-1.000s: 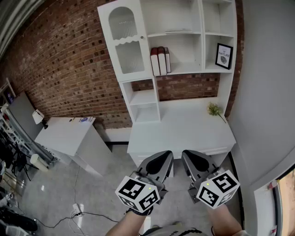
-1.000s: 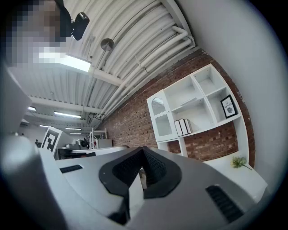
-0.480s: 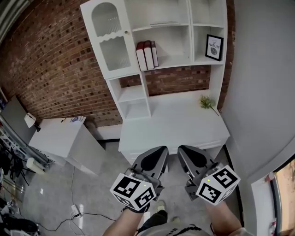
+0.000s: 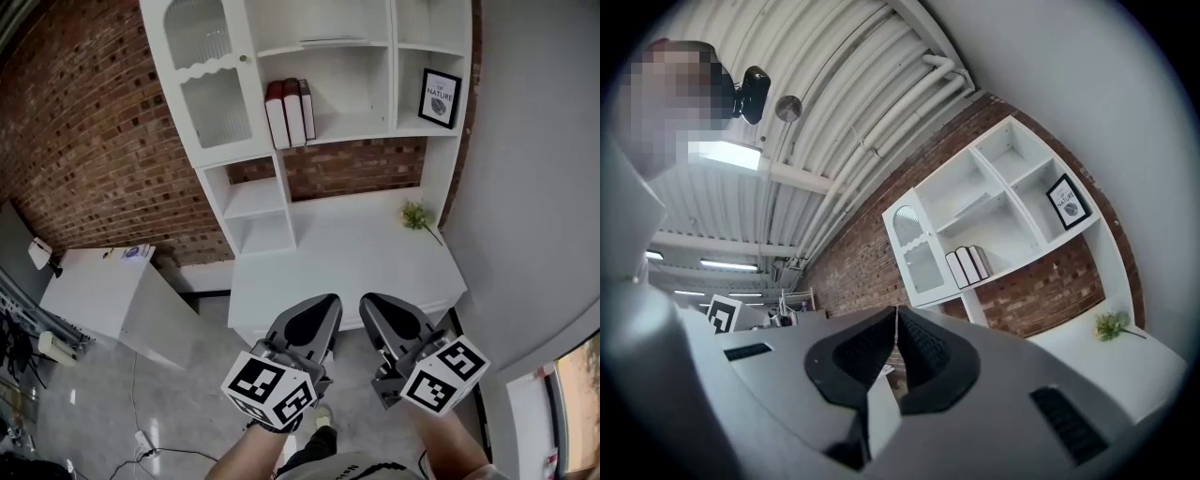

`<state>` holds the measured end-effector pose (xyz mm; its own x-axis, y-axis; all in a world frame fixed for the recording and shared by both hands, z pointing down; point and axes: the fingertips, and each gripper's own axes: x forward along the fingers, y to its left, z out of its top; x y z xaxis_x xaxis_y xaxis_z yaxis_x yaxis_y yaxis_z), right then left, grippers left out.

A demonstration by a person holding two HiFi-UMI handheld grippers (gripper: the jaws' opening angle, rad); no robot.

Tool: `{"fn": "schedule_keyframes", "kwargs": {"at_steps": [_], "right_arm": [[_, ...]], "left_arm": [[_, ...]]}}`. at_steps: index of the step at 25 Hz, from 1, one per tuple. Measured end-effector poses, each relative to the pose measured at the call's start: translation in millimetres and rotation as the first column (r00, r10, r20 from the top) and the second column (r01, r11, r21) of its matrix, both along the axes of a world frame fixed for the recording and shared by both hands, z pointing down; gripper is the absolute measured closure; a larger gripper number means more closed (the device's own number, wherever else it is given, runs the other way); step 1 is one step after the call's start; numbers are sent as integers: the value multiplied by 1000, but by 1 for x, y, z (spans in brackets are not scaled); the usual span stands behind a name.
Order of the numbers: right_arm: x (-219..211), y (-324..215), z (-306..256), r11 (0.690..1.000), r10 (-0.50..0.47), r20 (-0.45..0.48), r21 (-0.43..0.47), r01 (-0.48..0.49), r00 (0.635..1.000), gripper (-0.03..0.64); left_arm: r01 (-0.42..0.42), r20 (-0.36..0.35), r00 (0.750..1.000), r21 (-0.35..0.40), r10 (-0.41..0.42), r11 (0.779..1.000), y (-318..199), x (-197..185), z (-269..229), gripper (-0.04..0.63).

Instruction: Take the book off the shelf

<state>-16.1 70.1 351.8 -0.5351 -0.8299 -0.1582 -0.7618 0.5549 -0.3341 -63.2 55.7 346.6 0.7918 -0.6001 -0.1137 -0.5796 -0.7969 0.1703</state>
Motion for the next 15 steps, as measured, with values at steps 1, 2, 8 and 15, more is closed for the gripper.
{"fn": "schedule_keyframes", "kwargs": {"at_steps": [1,2,8,15], "right_arm": [[-2,-14,0,1000,0,4,-1,0,1000,598],[-4,-28,-1,1000,0,8,-2,0,1000,598],[-12,-106,-12,999,25,6,22,-25,1000,598],[1,-176,-39,997,47,109,49,-52,993,598]], "left_arm": [[-4,-1,1000,4,4,1000,-14,-1,0,584],[-8,0,1000,7,8,1000,-28,-3,-1,584],[-41,6,999,21,40,999,-110,-7,-11,584],[-91,11,996,50,90,995,-181,3,-27,584]]}}
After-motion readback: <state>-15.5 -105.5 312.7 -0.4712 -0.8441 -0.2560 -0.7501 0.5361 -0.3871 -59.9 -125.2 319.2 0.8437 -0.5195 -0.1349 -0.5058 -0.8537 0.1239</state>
